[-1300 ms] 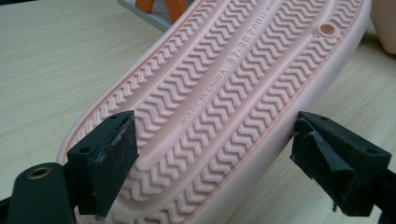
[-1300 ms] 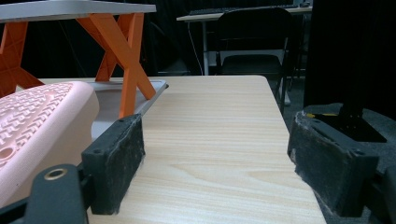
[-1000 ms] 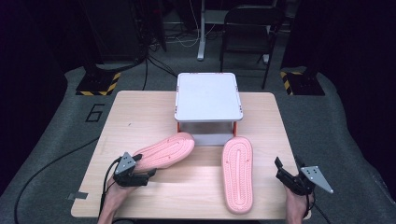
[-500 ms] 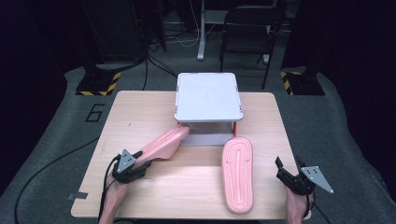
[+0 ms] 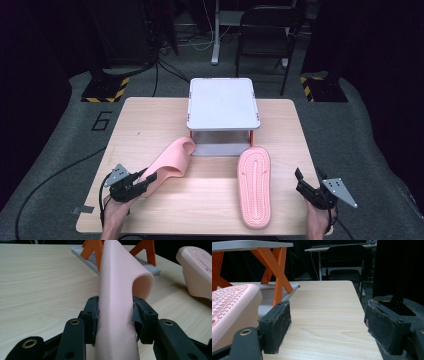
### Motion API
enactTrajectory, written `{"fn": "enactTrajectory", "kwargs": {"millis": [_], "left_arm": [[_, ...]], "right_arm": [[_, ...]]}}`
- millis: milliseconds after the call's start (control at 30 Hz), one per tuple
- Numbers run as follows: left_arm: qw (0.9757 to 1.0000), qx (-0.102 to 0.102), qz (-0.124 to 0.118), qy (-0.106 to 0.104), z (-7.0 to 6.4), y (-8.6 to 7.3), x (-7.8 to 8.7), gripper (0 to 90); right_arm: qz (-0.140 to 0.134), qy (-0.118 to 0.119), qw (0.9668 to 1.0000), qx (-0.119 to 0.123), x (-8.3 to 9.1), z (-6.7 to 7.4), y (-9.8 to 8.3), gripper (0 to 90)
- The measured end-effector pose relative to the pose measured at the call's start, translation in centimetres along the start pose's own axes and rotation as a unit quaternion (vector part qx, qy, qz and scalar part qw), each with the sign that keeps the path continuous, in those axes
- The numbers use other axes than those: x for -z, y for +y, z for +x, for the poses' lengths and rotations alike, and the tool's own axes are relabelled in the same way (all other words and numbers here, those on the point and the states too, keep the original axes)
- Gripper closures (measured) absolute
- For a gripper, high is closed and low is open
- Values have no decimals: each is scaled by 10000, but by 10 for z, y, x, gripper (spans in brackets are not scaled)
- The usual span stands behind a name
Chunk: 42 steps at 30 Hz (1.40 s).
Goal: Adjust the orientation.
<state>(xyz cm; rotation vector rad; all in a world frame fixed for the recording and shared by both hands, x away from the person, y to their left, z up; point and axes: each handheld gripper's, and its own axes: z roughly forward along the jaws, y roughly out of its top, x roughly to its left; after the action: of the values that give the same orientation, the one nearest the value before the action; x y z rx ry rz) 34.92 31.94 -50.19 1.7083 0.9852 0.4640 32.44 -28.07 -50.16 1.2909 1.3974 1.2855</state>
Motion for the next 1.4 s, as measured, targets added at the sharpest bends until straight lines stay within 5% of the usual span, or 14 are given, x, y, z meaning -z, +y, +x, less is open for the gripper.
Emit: {"fn": "enactTrajectory", "kwargs": {"millis": [400, 533, 633, 800, 1033, 1400], "left_arm": [[9970, -662, -46, 396, 1, 10, 2, 370], [9951, -848, 22, 515, 4, 13, 0, 394], [9937, -704, 246, 836, 13, 8, -3, 422], [9969, -260, 208, 720, 23, -2, -1, 421], [9953, -102, 347, 897, 30, -10, 1, 389], [9939, 120, -49, 1093, 37, -15, 10, 356]], "right_arm": [[5, 26, 10000, 1, 0, -1, 0, 209], [13, 20, 10000, -5, 0, -1, 0, 209], [14, 18, 10000, 4, 0, -1, 0, 209], [20, 19, 10000, 2, 0, -1, 0, 209], [-24, 47, 10000, -6, 0, 0, 0, 209], [-43, 69, 10000, -35, 0, 0, 0, 205]]}}
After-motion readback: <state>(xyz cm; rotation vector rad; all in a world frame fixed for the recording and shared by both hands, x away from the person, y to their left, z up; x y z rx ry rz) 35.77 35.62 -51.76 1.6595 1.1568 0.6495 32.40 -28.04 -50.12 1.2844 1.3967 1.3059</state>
